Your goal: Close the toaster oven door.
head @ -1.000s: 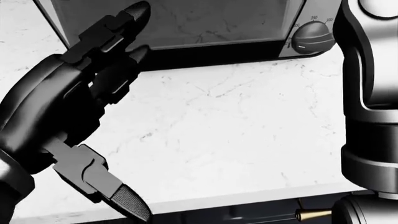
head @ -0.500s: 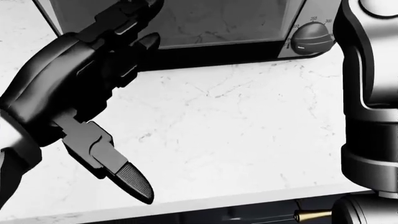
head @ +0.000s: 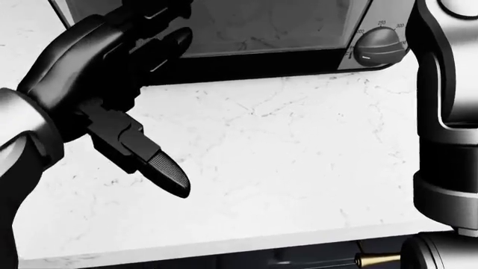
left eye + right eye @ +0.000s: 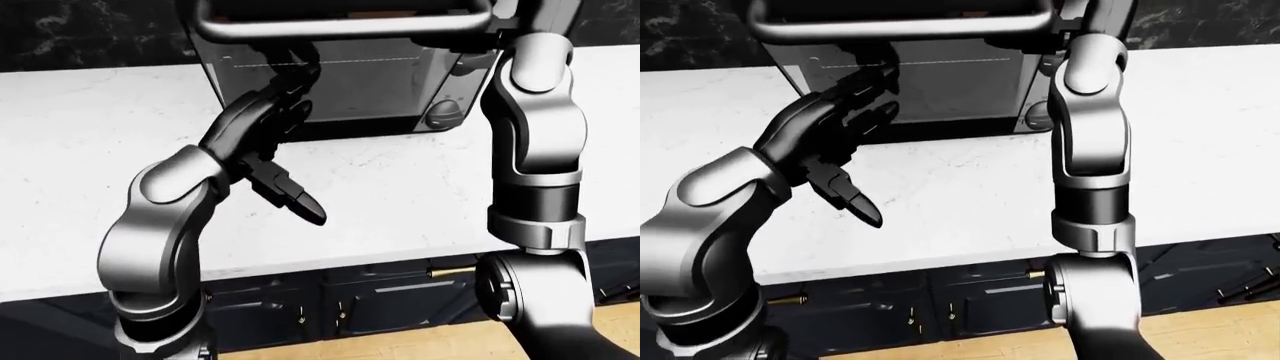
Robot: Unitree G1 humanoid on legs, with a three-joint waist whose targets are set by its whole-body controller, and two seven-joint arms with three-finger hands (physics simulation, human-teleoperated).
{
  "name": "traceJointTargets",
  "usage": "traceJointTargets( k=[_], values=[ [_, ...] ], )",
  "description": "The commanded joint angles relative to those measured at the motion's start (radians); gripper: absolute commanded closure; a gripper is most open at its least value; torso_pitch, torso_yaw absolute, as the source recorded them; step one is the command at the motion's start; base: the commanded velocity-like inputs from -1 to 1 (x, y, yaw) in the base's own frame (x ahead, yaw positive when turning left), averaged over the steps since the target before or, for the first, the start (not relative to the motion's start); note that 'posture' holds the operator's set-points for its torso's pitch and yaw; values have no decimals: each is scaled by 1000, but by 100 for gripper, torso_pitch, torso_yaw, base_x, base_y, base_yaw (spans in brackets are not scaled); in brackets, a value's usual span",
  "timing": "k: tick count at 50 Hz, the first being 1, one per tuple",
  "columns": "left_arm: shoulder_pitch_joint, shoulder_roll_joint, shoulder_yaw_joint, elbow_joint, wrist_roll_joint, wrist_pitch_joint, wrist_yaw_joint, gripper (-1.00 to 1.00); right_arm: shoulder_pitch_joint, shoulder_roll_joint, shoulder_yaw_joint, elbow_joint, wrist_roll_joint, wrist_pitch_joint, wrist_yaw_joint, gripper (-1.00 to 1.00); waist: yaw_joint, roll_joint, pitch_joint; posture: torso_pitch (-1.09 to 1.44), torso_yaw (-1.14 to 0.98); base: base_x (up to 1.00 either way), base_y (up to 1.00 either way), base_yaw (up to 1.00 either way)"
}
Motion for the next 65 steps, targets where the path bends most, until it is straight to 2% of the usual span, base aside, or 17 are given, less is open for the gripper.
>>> traceJointTargets(
  k=[1, 24, 38, 50, 59, 65],
  values=[
    [-37, 5, 14, -25, 2, -34, 21, -100, -70, -15, -4, -87, -7, -82, -19, -100, -1, -7, -47, 0, 0, 0, 0, 0],
    [-135, 21, 12, 93, 5, -69, 16, -100, -63, -20, -6, -80, -46, -52, -50, -100, 1, -6, -46, 0, 0, 0, 0, 0],
    [-161, 20, 9, 105, 2, -67, 22, -100, -48, -21, -7, -84, -53, -53, -56, -100, -5, -3, -49, 0, 0, 0, 0, 0],
    [-244, 34, 16, 151, -7, -53, 25, -100, -44, -23, -9, -87, -53, -50, -55, -100, -6, -4, -48, 0, 0, 0, 0, 0],
    [-311, 26, 32, 261, 6, -107, 108, -100, -52, -25, -9, -84, -53, -47, -54, -100, -4, -5, -48, 0, 0, 0, 0, 0],
    [-323, 34, 20, 282, -7, -111, 115, -100, -64, -29, -10, -76, -52, -48, -55, -100, -8, -3, -46, 0, 0, 0, 0, 0]
  ],
)
